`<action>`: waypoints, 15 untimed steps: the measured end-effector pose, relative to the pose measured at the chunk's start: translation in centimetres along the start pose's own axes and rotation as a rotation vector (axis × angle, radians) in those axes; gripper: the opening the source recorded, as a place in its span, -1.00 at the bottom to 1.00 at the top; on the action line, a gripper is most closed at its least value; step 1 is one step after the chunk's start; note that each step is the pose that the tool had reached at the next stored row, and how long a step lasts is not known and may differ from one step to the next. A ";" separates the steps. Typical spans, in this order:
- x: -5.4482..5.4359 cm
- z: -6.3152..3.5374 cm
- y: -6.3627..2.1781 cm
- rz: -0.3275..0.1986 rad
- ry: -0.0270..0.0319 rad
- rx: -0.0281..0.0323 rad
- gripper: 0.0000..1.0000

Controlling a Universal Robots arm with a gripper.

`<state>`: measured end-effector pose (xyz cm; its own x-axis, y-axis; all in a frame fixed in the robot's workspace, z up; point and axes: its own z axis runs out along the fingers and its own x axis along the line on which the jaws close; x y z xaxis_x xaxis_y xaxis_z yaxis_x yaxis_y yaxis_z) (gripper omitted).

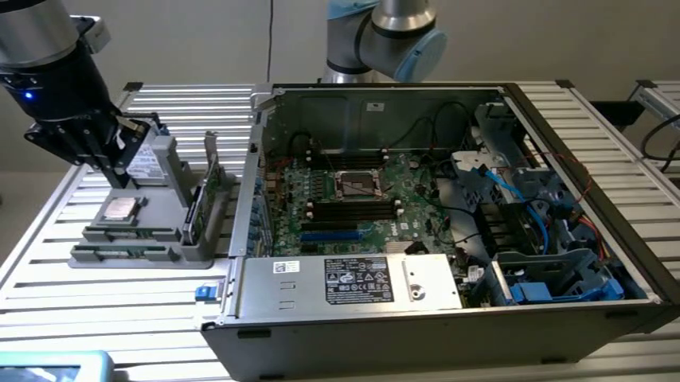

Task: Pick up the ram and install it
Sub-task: 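Pick up the ram and move it above insertion slot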

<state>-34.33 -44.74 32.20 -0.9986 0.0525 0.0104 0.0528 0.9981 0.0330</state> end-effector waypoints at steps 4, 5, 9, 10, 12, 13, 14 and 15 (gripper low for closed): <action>0.0 0.00 0.00 -0.072 0.0026 0.0009 -0.79; 0.0 0.00 0.00 -0.090 0.0032 0.0011 -0.79; 0.0 0.01 -0.01 -0.163 0.0056 0.0019 -0.79; 0.0 0.01 0.00 -0.181 0.0062 0.0021 -0.79; 0.0 0.02 -0.01 -0.217 0.0074 0.0025 -0.79; 0.0 0.03 -0.01 -0.235 0.0080 0.0027 -0.79; 0.0 0.04 -0.01 -0.255 0.0087 0.0029 -0.79; 0.0 0.05 -0.01 -0.273 0.0093 0.0031 -0.79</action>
<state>-34.33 -44.74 32.15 -0.9757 -0.2188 0.0107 -0.2183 0.9753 0.0328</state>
